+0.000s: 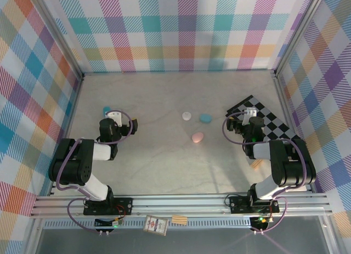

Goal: Insert the wireless bluetooth earbuds into the charging case

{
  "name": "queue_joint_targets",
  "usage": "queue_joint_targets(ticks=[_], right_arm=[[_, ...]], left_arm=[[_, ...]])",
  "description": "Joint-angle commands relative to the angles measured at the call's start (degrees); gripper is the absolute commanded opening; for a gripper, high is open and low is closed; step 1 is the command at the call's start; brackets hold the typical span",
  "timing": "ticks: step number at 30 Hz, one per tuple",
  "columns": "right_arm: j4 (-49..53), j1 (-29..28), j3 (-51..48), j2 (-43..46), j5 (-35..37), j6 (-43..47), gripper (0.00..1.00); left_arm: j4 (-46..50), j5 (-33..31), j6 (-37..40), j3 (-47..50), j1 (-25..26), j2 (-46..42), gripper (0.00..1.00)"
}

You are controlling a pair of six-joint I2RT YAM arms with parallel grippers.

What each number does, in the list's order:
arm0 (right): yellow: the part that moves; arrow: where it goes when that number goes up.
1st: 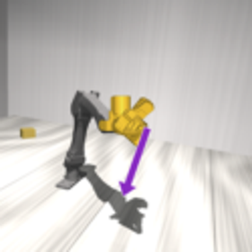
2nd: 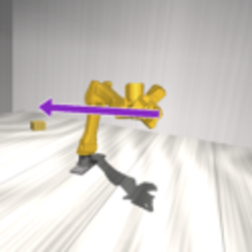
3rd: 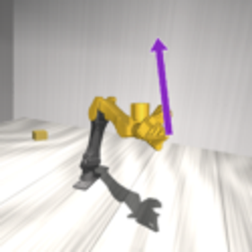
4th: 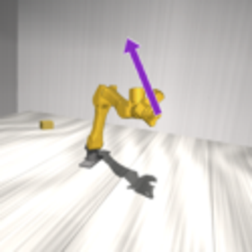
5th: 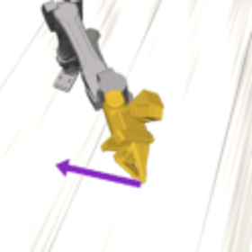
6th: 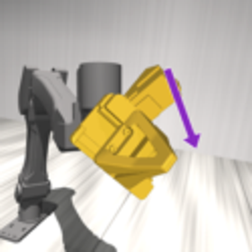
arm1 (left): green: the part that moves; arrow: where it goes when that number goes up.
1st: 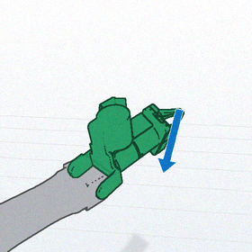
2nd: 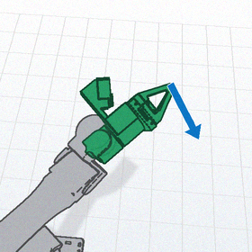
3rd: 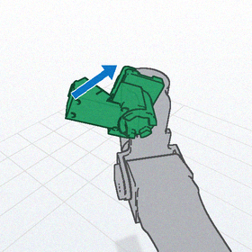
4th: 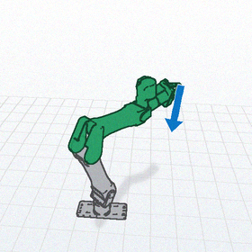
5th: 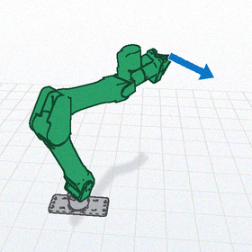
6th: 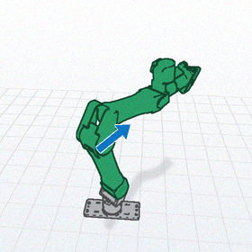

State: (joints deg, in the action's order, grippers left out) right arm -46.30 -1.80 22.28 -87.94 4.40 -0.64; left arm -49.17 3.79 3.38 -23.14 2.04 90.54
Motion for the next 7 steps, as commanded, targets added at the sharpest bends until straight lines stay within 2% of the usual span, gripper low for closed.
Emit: queue_joint_targets(ticks=[1, 7], right_arm=[[-1.68, 0.62, 1.09, -0.21, -0.96, -0.68, 0.99], [-1.86, 0.66, 1.01, -0.19, -0.93, -0.64, 0.99]], left_arm=[[0.71, -0.50, -0.66, -0.95, -0.28, 0.16, 1.00], [0.40, -0.54, -0.75, -0.78, -0.28, 0.07, 1.00]])
